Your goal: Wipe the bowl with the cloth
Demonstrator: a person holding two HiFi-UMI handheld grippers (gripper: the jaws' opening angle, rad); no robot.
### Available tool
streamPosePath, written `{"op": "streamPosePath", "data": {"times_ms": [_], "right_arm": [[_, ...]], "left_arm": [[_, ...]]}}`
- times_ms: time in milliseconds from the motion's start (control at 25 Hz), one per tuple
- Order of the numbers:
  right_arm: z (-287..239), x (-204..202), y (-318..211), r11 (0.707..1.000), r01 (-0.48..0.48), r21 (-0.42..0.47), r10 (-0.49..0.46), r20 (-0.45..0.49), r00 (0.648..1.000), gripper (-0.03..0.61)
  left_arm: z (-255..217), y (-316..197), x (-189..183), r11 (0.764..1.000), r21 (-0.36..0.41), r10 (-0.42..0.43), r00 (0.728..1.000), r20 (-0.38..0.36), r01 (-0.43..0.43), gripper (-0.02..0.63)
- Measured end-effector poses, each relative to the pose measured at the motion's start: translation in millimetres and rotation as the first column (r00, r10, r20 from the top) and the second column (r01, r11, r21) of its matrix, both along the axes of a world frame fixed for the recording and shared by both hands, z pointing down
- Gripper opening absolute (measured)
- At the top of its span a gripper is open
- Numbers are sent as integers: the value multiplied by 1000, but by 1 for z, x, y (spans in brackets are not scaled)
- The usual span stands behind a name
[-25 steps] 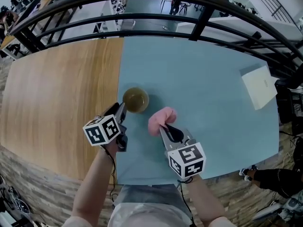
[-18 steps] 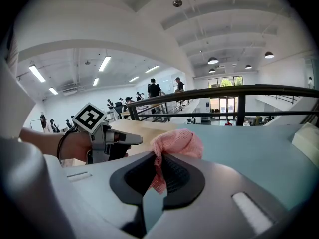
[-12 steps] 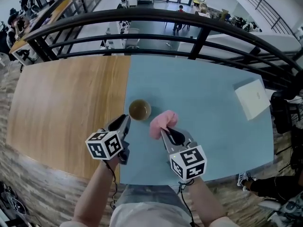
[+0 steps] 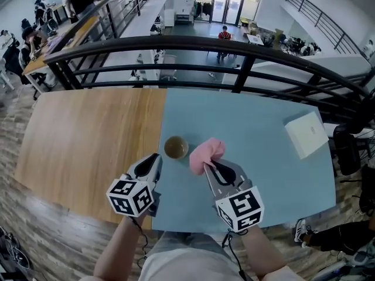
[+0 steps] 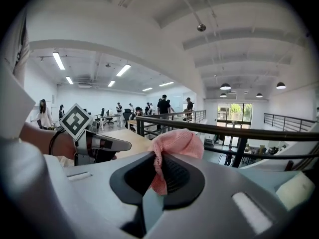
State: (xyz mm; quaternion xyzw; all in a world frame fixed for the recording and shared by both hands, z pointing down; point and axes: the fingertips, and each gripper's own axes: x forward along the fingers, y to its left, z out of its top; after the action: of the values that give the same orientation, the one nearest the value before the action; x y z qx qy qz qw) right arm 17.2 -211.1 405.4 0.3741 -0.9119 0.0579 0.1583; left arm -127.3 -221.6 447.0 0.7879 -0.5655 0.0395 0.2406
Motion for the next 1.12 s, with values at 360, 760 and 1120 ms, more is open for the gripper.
{"op": "streamPosePath", "data": {"times_ms": [360, 760, 1120], "right_arm": [[-84, 7, 43, 990, -12, 141, 3, 67, 998, 28], [-143, -12, 81, 972, 25, 234, -55, 124, 991, 28], [-151, -13, 102, 964, 11, 266, -59, 172, 983, 28]], "left_arm": [[-81, 45, 11, 987, 152, 28, 983, 182, -57, 5], [-155, 76, 6, 941, 336, -35, 981, 189, -31, 3], [-157, 94, 12, 937, 343, -13, 975, 222, -65, 3]]}}
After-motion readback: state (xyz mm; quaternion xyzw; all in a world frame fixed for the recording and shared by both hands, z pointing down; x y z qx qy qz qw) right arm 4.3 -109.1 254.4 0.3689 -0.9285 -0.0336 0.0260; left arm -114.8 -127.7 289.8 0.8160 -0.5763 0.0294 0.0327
